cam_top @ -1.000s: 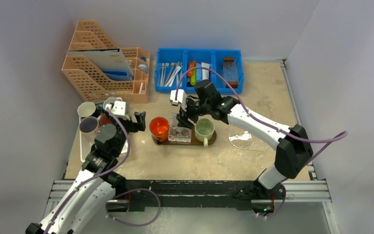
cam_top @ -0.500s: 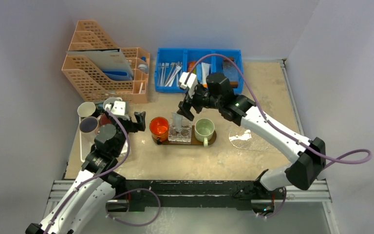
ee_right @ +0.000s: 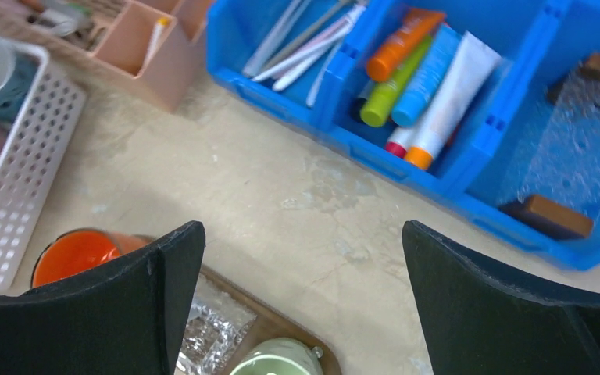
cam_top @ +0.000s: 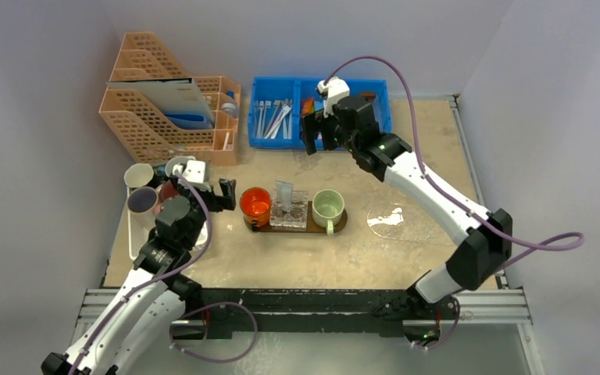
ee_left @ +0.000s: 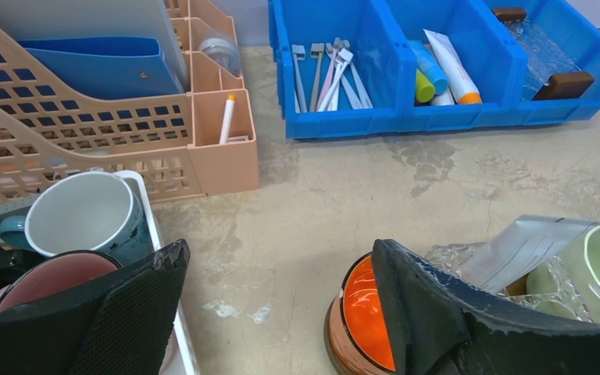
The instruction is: Prepare toiletry sets of a toothbrush and toothpaste on the tray
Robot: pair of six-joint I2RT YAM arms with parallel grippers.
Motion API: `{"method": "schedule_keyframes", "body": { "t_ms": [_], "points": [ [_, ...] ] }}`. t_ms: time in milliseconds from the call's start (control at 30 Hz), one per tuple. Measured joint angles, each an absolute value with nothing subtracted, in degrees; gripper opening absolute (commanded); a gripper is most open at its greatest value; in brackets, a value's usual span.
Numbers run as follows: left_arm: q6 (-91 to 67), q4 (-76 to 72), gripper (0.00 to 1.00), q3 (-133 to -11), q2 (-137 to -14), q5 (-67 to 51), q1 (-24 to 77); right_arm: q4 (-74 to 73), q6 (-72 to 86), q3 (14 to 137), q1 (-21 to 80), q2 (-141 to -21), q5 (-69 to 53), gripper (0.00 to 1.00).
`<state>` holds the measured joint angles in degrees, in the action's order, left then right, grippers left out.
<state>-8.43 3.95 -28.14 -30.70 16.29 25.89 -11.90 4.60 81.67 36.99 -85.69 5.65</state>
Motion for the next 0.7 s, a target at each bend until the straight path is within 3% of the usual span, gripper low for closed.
{"method": "schedule_keyframes", "body": {
  "t_ms": [367, 700],
  "points": [
    [-9.2, 5.0, 0.92, -28.6, -33.9, 17.2, 25.9, -22.5, 14.2, 95.3, 34.6, -100.4, 16.1, 0.99],
    [-9.5, 5.5, 0.93, -29.3, -35.0, 17.3, 25.9, -28.6, 19.7, 103.2, 33.3, -112.6, 18.8, 0.91]
  ]
}}
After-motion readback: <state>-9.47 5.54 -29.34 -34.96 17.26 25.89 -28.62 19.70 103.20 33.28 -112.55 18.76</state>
